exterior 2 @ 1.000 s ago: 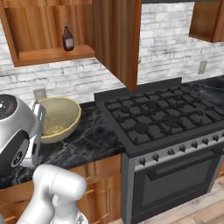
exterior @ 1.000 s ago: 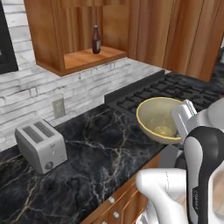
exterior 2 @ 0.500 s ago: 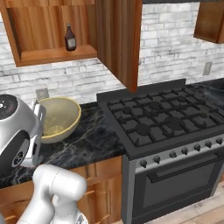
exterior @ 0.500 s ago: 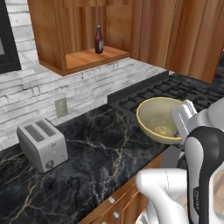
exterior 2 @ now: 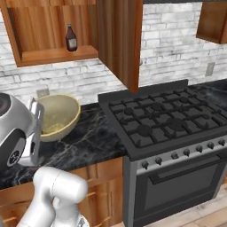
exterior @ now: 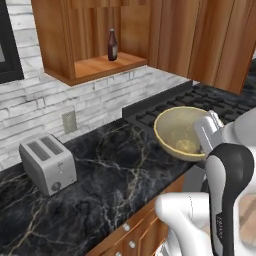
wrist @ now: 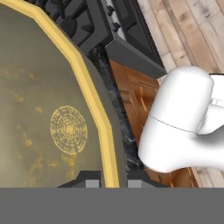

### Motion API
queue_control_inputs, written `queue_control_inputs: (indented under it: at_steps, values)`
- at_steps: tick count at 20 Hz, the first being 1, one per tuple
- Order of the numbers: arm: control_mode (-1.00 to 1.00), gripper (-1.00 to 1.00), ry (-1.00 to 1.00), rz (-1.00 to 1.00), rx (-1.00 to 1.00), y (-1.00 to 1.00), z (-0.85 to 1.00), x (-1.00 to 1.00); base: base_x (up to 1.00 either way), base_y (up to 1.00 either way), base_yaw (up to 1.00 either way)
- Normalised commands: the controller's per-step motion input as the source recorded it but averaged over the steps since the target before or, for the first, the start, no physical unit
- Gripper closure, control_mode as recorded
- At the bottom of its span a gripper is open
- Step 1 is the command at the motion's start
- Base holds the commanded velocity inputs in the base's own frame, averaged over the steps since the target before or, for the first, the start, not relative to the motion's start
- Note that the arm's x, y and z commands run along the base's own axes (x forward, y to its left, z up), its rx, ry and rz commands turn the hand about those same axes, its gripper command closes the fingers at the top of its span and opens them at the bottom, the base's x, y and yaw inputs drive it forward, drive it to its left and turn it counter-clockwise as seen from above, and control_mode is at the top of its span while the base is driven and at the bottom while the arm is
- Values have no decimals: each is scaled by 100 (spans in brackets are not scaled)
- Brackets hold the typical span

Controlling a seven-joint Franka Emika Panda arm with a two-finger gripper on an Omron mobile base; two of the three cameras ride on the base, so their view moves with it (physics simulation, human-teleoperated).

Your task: Pick the mug and place it in the sink. Pick the bowl and place it in the open cabinet and then close the cabinet.

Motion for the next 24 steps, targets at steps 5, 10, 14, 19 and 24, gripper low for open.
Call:
queue_control_inputs:
  at_steps: [5, 10, 14, 19, 24]
  values:
    - [-100, 100, -5, 3, -2, 23, 22, 5, 0, 0, 0]
    - [-100, 100, -6, 17, 0, 8, 23, 0, 0, 0, 0]
    - [-100, 100, 0, 17, 0, 5, 24, 2, 0, 0, 0]
    - [-100, 100, -5, 16, -4, 1, 14, 2, 0, 0, 0]
    - [-100, 100, -19, 3, -17, 11, 10, 1, 0, 0, 0]
